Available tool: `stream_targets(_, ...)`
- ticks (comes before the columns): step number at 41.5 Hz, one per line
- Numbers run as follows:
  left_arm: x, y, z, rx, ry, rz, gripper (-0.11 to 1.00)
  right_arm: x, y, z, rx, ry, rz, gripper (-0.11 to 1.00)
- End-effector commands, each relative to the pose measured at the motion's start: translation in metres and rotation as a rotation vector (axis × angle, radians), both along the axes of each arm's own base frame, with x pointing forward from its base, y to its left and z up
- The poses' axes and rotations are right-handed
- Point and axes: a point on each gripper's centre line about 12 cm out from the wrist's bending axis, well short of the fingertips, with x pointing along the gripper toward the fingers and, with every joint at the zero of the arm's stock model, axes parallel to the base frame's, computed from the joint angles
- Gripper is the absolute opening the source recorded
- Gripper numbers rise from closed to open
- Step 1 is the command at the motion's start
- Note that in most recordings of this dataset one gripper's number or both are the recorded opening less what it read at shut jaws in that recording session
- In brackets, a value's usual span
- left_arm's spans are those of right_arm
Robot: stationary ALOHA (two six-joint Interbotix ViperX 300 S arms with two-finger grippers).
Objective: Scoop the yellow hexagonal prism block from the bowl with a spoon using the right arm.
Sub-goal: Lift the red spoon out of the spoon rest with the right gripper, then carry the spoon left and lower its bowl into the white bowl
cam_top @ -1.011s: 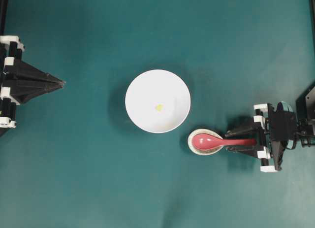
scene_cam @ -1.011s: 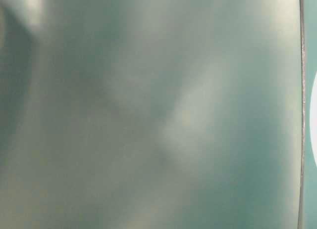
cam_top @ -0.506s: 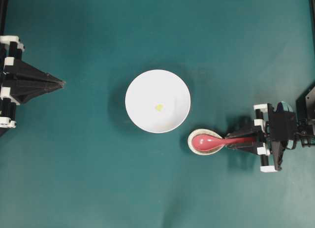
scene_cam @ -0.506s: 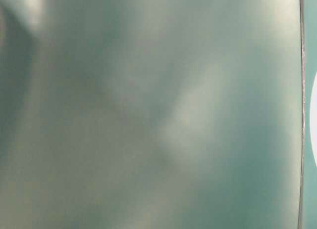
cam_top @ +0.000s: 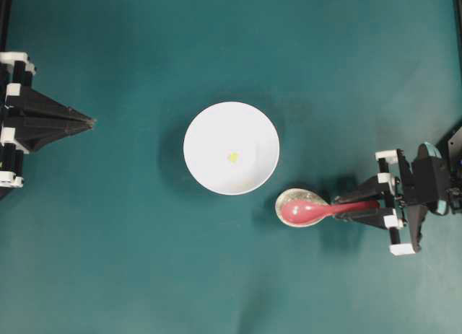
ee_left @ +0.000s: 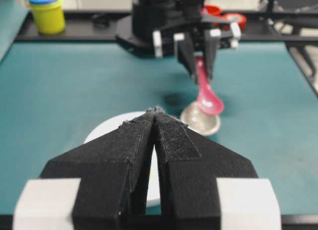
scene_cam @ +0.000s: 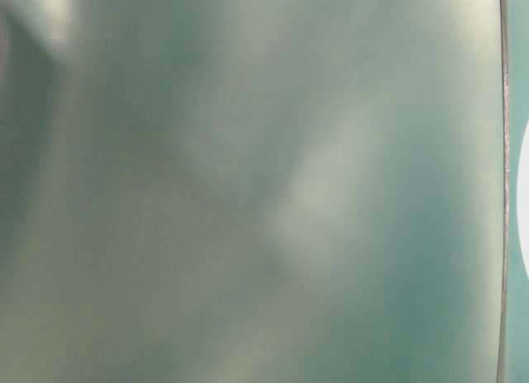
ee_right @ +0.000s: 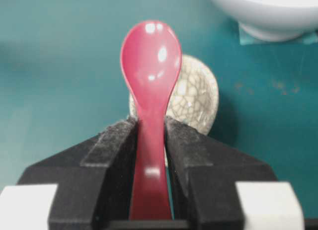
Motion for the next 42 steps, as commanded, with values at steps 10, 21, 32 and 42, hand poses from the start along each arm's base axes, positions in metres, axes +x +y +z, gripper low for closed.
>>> stream_targets(10,0.002,0.0,0.005,-0.002,-0.012,0.001,0.01,0.009,-0.017,0.036,0.009,-0.007,-0.037,0.24)
stream_targets(21,0.002,0.0,0.005,-0.011,-0.012,0.002,0.01,0.023,-0.043,0.063,0.007,0.05,-0.095,0.24)
stream_targets(32,0.003,0.0,0.007,-0.009,-0.031,0.001,0.01,0.05,-0.068,0.088,0.001,0.169,-0.118,0.24)
stream_targets(42,0.003,0.0,0.007,-0.009,-0.031,0.001,0.01,0.072,-0.086,0.105,0.026,0.299,-0.108,0.24)
